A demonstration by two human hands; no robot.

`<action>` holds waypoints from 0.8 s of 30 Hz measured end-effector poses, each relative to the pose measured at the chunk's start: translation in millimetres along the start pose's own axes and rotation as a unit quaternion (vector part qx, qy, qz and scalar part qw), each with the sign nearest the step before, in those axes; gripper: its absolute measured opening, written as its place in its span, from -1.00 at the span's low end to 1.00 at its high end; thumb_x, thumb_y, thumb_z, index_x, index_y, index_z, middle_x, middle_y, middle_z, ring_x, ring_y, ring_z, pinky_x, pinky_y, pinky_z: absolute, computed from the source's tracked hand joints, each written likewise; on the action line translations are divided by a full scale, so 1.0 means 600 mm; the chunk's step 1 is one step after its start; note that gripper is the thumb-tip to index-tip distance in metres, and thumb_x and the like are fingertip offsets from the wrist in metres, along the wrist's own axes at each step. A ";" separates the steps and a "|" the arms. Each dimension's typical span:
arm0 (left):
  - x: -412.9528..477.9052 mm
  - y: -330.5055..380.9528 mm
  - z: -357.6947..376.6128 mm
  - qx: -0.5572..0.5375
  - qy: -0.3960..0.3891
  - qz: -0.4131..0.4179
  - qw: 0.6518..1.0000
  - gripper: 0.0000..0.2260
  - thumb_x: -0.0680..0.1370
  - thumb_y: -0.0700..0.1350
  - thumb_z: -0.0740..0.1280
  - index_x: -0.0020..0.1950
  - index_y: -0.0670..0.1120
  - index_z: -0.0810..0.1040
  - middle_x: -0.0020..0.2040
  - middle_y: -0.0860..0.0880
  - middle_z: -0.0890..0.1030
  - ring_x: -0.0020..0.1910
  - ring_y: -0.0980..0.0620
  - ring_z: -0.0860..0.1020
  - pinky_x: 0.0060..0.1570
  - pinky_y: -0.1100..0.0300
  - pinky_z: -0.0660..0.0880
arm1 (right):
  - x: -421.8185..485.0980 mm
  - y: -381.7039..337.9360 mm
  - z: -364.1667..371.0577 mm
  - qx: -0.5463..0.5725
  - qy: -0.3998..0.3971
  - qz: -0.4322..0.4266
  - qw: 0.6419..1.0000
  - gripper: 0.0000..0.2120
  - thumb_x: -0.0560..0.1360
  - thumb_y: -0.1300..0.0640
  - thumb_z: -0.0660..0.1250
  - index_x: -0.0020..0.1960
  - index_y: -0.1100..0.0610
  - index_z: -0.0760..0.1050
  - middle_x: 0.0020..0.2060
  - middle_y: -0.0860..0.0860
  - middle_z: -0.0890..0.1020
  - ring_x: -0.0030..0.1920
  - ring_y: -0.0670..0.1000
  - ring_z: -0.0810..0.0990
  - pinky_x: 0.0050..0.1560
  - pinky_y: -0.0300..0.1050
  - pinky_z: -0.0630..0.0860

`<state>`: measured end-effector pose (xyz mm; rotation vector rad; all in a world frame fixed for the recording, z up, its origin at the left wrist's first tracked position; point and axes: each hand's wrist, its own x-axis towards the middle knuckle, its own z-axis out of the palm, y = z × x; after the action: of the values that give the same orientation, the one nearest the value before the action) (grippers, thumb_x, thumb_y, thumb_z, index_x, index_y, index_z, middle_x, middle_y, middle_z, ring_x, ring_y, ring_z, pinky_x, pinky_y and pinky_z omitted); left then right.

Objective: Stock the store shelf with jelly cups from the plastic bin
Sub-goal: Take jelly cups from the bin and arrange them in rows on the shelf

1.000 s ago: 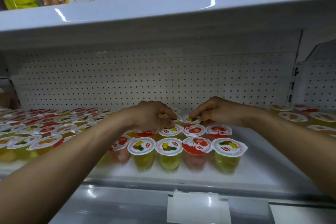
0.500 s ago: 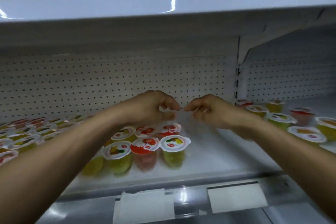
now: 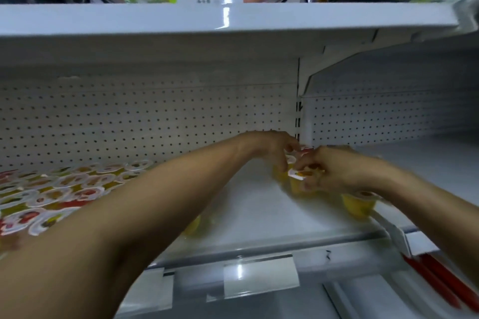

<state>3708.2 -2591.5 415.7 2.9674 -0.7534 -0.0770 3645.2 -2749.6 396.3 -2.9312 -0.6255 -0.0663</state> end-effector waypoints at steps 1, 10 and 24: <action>0.006 0.004 0.001 0.013 -0.015 -0.005 1.000 -0.43 0.46 -0.19 0.45 0.46 -0.02 0.39 0.39 -0.02 0.46 0.29 -0.02 0.46 0.06 0.25 0.38 | 0.000 0.001 0.001 -0.004 0.010 -0.003 1.000 -0.61 0.46 -0.17 0.35 0.28 -0.24 0.47 0.28 -0.14 0.51 0.18 0.00 0.49 0.23 -0.08 0.42; 0.008 -0.014 0.002 0.042 0.006 -0.011 0.999 -0.54 0.41 -0.16 0.52 0.29 -0.07 0.54 0.21 -0.03 0.56 0.12 0.00 0.53 -0.03 0.23 0.45 | -0.002 0.002 0.014 -0.026 0.079 -0.040 0.996 -0.73 0.44 -0.10 0.34 0.14 -0.15 0.53 0.10 -0.07 0.60 0.05 0.01 0.56 0.06 -0.13 0.44; -0.209 -0.235 -0.071 -0.012 0.096 -0.154 0.983 -0.58 0.44 0.01 0.49 0.29 0.05 0.56 0.16 0.07 0.59 0.10 0.09 0.54 0.16 0.19 0.48 | 0.108 -0.112 0.042 0.127 0.075 -0.126 0.981 -0.75 0.42 -0.03 0.47 0.08 -0.10 0.58 0.06 -0.11 0.61 0.04 -0.05 0.58 0.12 0.01 0.57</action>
<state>3667.9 -2405.5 449.3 2.9840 -0.2660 0.1780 3677.0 -2659.2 384.7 -2.5615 -0.9051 -0.2150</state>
